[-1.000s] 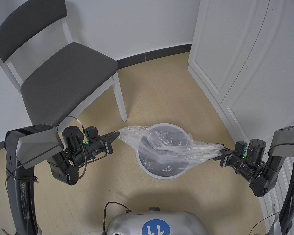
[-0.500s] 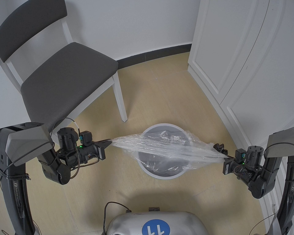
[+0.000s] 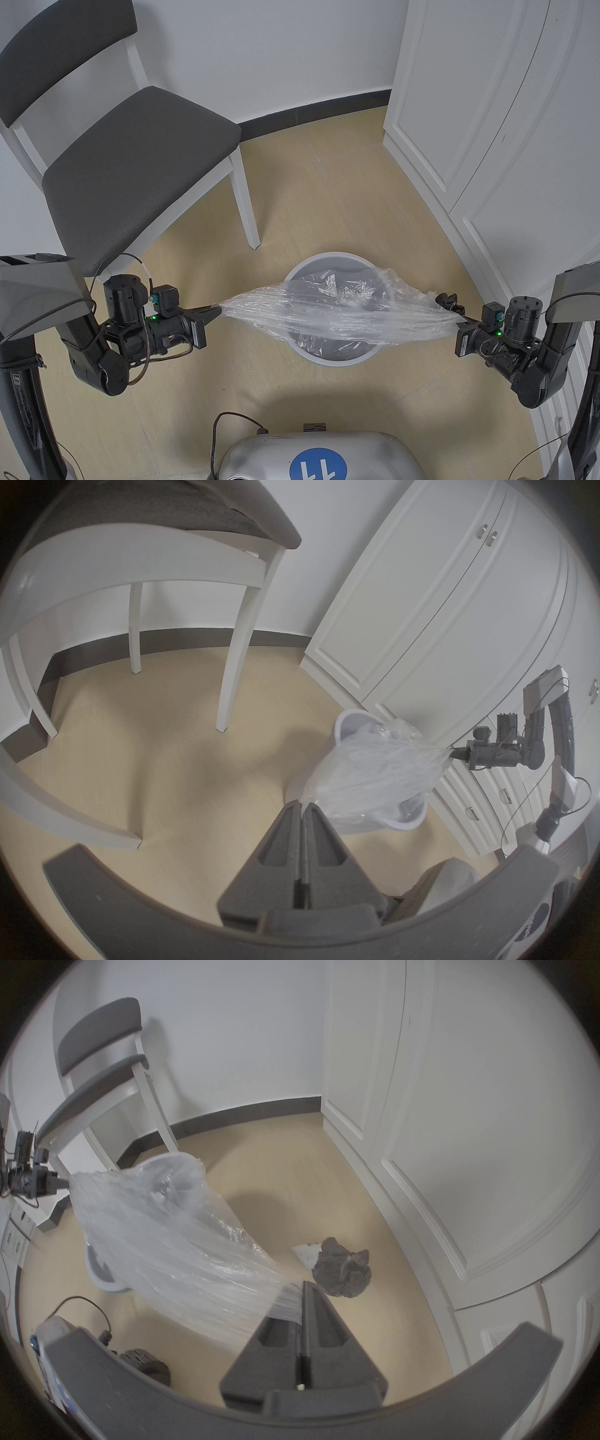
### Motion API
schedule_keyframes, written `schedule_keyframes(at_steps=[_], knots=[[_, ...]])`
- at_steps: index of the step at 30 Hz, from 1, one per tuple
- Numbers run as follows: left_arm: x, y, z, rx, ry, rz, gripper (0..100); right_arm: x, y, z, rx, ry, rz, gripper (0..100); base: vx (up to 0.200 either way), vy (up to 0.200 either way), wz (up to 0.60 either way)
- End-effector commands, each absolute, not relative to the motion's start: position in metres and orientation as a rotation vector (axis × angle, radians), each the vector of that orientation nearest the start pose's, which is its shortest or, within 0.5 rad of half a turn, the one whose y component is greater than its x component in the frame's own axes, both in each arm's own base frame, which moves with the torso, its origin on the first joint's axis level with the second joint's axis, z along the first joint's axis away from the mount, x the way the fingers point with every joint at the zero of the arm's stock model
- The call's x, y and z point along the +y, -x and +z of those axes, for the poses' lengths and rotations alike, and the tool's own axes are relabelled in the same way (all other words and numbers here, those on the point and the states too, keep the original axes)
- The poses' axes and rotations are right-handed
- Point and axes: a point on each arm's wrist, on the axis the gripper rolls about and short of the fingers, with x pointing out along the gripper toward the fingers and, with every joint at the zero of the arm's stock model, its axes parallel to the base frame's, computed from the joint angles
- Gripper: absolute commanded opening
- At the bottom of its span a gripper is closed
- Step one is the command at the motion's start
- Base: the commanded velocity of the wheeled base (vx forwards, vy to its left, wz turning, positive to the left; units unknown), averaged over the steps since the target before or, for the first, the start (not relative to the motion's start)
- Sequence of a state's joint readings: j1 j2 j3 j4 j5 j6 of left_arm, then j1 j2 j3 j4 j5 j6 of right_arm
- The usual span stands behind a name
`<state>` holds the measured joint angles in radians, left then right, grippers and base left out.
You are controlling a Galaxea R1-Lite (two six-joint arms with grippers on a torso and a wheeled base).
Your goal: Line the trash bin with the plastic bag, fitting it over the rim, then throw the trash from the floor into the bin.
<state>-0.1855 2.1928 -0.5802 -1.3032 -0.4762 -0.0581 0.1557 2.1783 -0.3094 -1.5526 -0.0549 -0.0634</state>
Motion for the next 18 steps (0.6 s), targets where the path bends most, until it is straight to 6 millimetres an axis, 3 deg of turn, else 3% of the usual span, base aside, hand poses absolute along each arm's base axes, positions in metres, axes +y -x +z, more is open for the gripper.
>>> schedule_keyframes(at_steps=[1,7,14,18], knots=[[-0.075,-0.31,0.038,0.335,0.1,-0.668,0,0.061,-0.279,0.045,0.239,0.045,0.169,0,0.0,0.0,0.0],[-0.076,-0.299,0.035,0.331,0.102,-0.678,0,0.072,-0.276,0.055,0.208,-0.038,0.201,0,0.0,0.0,0.0],[-0.07,-0.277,0.021,0.435,0.113,-0.673,0,0.055,-0.267,0.054,0.242,-0.039,0.241,0,0.0,0.0,0.0],[-0.068,-0.267,0.017,0.476,0.118,-0.67,0,0.035,-0.266,0.05,0.271,0.026,0.215,0,0.0,0.0,0.0]])
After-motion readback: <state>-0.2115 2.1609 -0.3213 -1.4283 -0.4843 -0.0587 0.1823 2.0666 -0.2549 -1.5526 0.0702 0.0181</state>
